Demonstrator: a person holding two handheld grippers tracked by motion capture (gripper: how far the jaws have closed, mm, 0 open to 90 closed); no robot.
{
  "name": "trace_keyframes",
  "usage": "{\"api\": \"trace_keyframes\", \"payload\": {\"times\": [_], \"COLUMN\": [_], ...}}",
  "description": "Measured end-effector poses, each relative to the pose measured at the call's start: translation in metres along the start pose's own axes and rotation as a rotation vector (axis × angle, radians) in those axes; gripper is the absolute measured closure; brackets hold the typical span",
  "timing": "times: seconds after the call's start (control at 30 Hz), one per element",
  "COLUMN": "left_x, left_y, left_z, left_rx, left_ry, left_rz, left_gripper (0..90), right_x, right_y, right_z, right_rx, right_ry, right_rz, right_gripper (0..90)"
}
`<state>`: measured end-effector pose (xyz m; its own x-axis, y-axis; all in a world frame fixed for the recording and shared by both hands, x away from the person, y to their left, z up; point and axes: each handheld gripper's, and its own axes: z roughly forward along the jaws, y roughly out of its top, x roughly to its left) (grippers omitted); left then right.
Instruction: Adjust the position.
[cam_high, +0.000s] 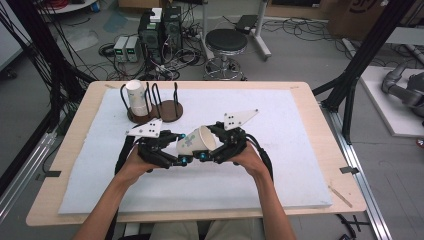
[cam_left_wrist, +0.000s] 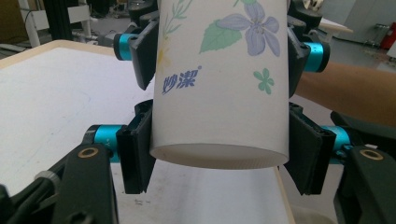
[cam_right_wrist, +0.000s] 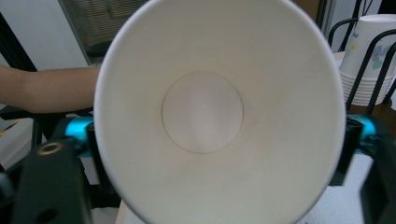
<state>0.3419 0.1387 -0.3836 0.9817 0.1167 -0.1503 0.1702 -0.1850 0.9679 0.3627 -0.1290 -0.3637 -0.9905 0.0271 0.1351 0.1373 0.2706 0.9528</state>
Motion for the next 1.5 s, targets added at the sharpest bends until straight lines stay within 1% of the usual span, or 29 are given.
{"api": "trace_keyframes", "payload": {"times": [0.07, 0.2, 0.23, 0.5, 0.53, 0.67, 0.93, 0.97, 1.0, 1.07, 1.1, 1.13, 1.17, 1.2, 1.27, 1.3, 1.37, 1.4, 1.5], "left_x": [0.0001, 0.0000, 0.0000, -0.0002, -0.0004, -0.0006, -0.0012, -0.0012, -0.0013, -0.0013, -0.0019, -0.0025, -0.0026, -0.0026, -0.0030, -0.0030, -0.0028, -0.0031, -0.0024], "left_y": [0.0000, 0.0001, 0.0002, 0.0005, 0.0006, 0.0006, 0.0007, 0.0008, 0.0008, 0.0007, 0.0009, 0.0010, 0.0009, 0.0008, 0.0005, 0.0004, 0.0007, 0.0008, 0.0007], "left_z": [0.0001, -0.0005, -0.0009, -0.0019, -0.0020, -0.0019, -0.0022, -0.0023, -0.0023, -0.0020, -0.0018, -0.0007, -0.0002, 0.0002, 0.0010, 0.0011, 0.0007, 0.0003, -0.0009], "left_rx": [-0.002, -0.002, -0.003, -0.003, -0.003, -0.003, -0.004, -0.004, -0.003, 0.000, 0.002, -0.002, -0.003, 0.000, 0.008, 0.009, 0.008, 0.011, 0.025], "left_ry": [0.000, 0.003, 0.001, 0.000, -0.001, -0.002, 0.000, 0.000, 0.000, -0.005, 0.004, 0.015, 0.015, 0.006, 0.011, 0.016, 0.023, 0.032, 0.027], "left_rz": [0.000, 0.000, -0.002, 0.005, 0.004, 0.006, 0.008, 0.007, 0.007, 0.014, 0.014, 0.011, 0.004, 0.004, 0.001, 0.005, 0.002, -0.001, 0.001], "left_gripper": [35.1, 35.1, 35.2, 35.3, 35.4, 35.5, 35.3, 35.2, 35.1, 34.5, 32.5, 24.0, 15.3, 12.2, 6.2, 5.8, 1.7, 1.7, 1.7], "right_x": [-0.0001, -0.0002, 0.0007, 0.0008, 0.0003, 0.0013, 0.0015, 0.0011, 0.0016, 0.0017, 0.0016, 0.0018, 0.0020, 0.0019, 0.0017, 0.0018, 0.0017, 0.0017, 0.0017], "right_y": [0.0001, -0.0001, -0.0001, -0.0001, 0.0000, 0.0002, 0.0002, 0.0002, 0.0002, 0.0002, 0.0003, 0.0003, 0.0004, 0.0004, 0.0003, 0.0003, 0.0003, 0.0003, 0.0005], "right_z": [0.0000, 0.0000, -0.0001, 0.0005, 0.0007, 0.0001, 0.0002, 0.0005, 0.0004, 0.0004, 0.0005, 0.0005, 0.0004, 0.0003, 0.0003, 0.0003, 0.0003, 0.0002, -0.0007], "right_rx": [-0.009, -0.009, -0.006, -0.014, -0.019, -0.014, -0.018, -0.022, -0.019, -0.020, -0.021, -0.022, -0.022, -0.022, -0.021, -0.021, -0.018, -0.018, -0.016], "right_ry": [0.002, 0.006, 0.013, 0.018, 0.014, 0.022, 0.021, 0.020, 0.022, 0.024, 0.025, 0.026, 0.025, 0.025, 0.024, 0.024, 0.021, 0.021, 0.018], "right_rz": [0.002, 0.004, 0.013, 0.009, 0.000, 0.008, 0.007, -0.001, 0.003, 0.003, 0.001, 0.002, 0.003, 0.003, 0.004, 0.004, 0.002, 0.003, 0.004], "right_gripper": [24.2, 26.4, 26.8, 28.1, 28.4, 28.9, 29.9, 29.9, 29.9, 29.8, 29.9, 29.8, 29.8, 29.8, 29.8, 29.8, 29.8, 29.8, 29.8]}}
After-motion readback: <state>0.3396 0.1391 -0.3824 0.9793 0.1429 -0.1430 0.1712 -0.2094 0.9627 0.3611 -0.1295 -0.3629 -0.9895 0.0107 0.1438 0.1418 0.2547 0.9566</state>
